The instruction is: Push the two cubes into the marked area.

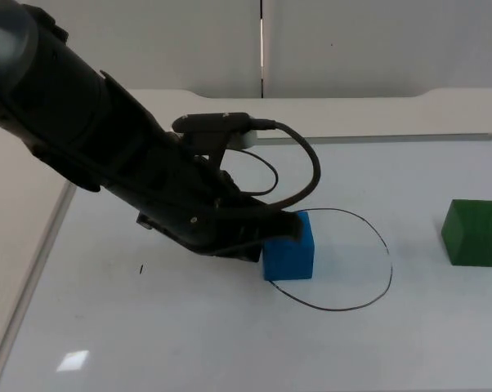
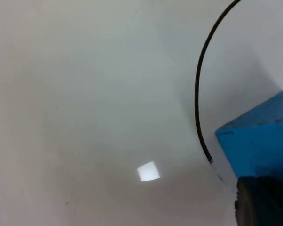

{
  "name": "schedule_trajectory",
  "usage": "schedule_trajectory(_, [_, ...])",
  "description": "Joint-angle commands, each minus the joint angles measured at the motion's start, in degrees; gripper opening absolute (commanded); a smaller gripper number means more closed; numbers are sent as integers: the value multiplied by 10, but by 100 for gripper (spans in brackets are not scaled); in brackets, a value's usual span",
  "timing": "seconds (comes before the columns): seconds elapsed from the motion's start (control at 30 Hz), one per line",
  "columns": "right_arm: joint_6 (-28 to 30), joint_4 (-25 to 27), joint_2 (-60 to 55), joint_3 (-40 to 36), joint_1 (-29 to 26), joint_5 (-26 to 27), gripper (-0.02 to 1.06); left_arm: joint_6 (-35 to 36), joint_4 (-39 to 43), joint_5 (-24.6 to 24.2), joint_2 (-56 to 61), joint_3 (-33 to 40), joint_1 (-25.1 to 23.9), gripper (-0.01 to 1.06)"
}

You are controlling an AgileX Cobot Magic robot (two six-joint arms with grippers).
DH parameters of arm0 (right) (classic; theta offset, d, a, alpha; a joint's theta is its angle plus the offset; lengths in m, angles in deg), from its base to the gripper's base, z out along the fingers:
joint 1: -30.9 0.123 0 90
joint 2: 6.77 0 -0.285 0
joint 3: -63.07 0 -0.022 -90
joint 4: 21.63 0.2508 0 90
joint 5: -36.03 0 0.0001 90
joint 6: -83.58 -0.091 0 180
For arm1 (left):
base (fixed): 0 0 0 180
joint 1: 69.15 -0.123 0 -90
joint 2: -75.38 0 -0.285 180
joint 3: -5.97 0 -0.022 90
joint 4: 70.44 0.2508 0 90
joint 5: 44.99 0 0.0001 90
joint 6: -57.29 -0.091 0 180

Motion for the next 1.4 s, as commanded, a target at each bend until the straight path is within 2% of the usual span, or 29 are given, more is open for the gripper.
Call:
schedule_trajectory(0.0, [-2, -1, 2, -1, 2, 3, 105, -2, -6, -4, -1, -2, 4, 0])
schedule_trajectory(0.13, [-2, -1, 2, -1, 2, 3, 105, -4, -6, 3, -1, -2, 16, 0])
schedule_trajectory(0.23, [-2, -1, 2, -1, 2, 3, 105, -6, -3, 31, -1, -2, 28, 0])
schedule_trajectory(0.47, [-2, -1, 2, -1, 2, 3, 105, -6, -3, 31, -1, -5, 29, 0])
schedule_trajectory(1.0, [-2, -1, 2, -1, 2, 3, 105, -6, 8, -1, 6, -22, 30, 0])
schedule_trajectory(1.17, [-2, -1, 2, -1, 2, 3, 105, -6, 42, -2, 42, -22, 27, 0])
schedule_trajectory(1.37, [-2, -1, 2, -1, 2, 3, 105, -2, 73, -31, 112, -14, 14, 0])
